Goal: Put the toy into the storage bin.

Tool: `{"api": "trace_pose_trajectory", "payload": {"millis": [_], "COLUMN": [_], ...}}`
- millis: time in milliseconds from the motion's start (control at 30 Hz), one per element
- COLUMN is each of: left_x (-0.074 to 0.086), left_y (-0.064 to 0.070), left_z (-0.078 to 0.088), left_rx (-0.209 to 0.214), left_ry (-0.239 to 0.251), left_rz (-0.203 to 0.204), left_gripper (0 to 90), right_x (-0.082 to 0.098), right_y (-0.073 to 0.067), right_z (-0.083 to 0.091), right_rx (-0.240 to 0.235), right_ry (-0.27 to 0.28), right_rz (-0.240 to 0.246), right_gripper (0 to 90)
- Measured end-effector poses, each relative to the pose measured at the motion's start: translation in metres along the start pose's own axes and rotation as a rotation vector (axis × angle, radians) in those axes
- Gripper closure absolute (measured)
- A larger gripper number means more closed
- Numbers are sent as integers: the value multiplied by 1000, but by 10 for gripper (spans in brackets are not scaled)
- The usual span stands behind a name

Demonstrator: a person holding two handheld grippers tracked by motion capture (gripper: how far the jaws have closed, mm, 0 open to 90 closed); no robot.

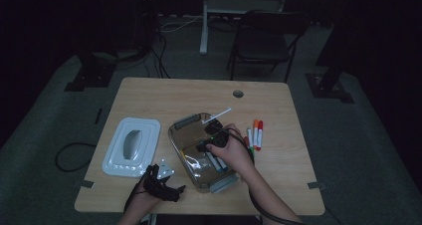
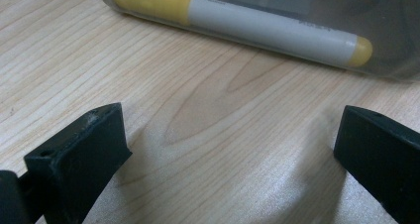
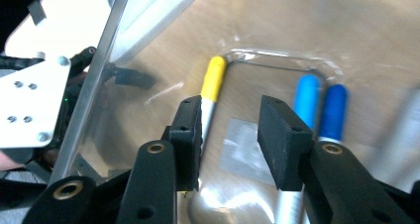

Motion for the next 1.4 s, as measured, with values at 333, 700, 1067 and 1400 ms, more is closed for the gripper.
{"api": "trace_pose_trajectory", "payload": {"millis": [333, 700, 1067, 1400], "left_x": [0, 0, 0, 0], "left_y": [0, 0, 0, 0], "left_z": [0, 0, 0, 0], "left_rx": [0, -1, 0, 0], "left_ry": [1, 2, 0, 0], "left_rz": [0, 1, 0, 0], "left_gripper": [6, 6, 6, 7], "right_x": [24, 68, 124, 145], "right_y": [32, 82, 143, 183], "right_z": [56, 82, 69, 61], "right_rx": [80, 195, 320, 436], "right_ry": [128, 164, 120, 155], "right_rz": [-40, -145, -286, -413], "right_gripper": [562, 545, 549, 557]}}
Point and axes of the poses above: each handheld gripper's, and its own axes: z roughly backward along the jaws, x roughly out of its underside, y roughly to its right, the point moved 6 cm from there along -z, roughly forward along the jaws, and after that the axes turned 15 degrees about z, right-handed, at the moved point
